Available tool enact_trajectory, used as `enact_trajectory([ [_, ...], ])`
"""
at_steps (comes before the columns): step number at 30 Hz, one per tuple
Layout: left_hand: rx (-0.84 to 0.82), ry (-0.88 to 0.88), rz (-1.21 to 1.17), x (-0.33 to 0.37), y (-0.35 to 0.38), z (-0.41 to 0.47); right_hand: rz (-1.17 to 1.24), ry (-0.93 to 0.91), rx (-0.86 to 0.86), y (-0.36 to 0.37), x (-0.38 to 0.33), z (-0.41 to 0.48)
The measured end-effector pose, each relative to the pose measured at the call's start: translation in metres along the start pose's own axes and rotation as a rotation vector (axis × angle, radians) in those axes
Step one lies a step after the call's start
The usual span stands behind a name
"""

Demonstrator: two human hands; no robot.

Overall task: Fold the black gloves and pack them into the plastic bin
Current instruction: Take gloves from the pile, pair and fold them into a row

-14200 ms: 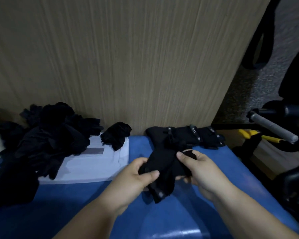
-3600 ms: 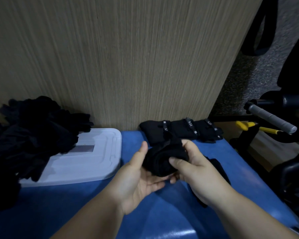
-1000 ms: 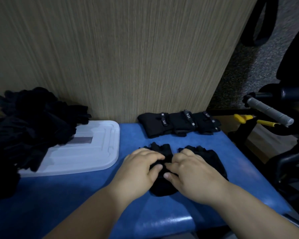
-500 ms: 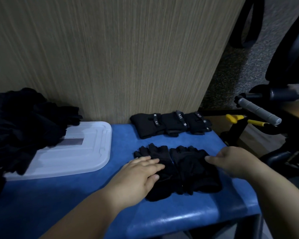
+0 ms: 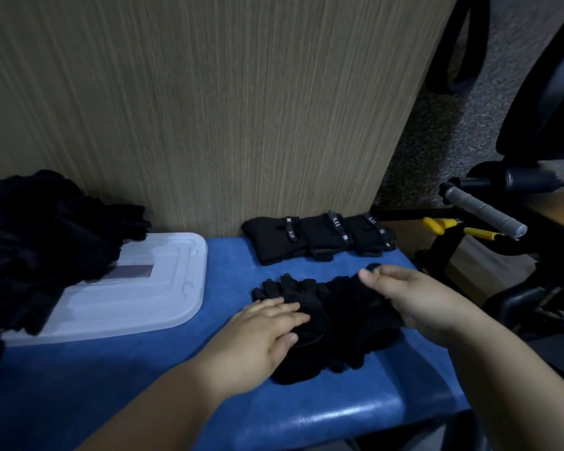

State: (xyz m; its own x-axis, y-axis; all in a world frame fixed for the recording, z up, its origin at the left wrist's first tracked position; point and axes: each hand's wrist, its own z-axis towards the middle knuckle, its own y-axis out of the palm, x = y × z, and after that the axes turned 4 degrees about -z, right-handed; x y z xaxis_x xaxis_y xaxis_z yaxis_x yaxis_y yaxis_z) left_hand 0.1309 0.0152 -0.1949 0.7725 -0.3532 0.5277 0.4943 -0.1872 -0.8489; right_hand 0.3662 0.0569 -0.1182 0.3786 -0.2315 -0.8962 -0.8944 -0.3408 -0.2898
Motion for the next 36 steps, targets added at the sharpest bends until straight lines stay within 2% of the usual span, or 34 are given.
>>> enact_trajectory([
  [3,0.07,-0.064,-0.264,0.0,-0.009,0.0,0.163,-0.087,-0.113,0.009,-0.005,-0.001],
  [5,0.209,-0.158,-0.452,0.001,-0.015,0.001,0.225,-0.136,-0.167,0.016,-0.008,-0.004],
  [7,0.341,-0.252,-0.54,0.001,-0.019,0.001,0.228,-0.185,-0.202,0.019,-0.009,-0.003],
  [10,0.431,-0.347,-0.596,0.003,-0.022,-0.001,0.044,-0.163,-0.028,0.023,-0.004,0.002],
  [13,0.488,-0.384,-0.571,0.007,-0.022,-0.002,-0.261,-0.098,0.144,0.024,0.006,0.012],
  [16,0.528,-0.403,-0.563,0.012,-0.024,-0.001,-0.391,-0.035,0.141,0.032,0.014,0.016],
  [20,0.443,-0.407,-0.523,0.013,-0.021,0.0,-0.371,-0.042,0.096,0.045,0.016,0.016],
  [25,0.474,-0.411,-0.631,0.013,-0.021,-0.001,-0.184,-0.133,0.118,0.049,0.013,0.018],
  [28,0.469,-0.399,-0.447,0.009,-0.02,-0.005,-0.289,-0.183,0.118,0.05,0.015,0.02],
  [31,0.509,-0.343,-0.107,0.007,-0.015,-0.008,-0.514,-0.208,0.138,0.054,0.018,0.019],
  [33,0.561,-0.238,-0.069,0.01,-0.015,-0.008,-0.639,-0.247,0.213,0.055,0.018,0.019],
  [36,0.451,-0.069,-0.108,0.011,-0.017,-0.007,-0.656,-0.448,0.261,0.054,0.019,0.021],
])
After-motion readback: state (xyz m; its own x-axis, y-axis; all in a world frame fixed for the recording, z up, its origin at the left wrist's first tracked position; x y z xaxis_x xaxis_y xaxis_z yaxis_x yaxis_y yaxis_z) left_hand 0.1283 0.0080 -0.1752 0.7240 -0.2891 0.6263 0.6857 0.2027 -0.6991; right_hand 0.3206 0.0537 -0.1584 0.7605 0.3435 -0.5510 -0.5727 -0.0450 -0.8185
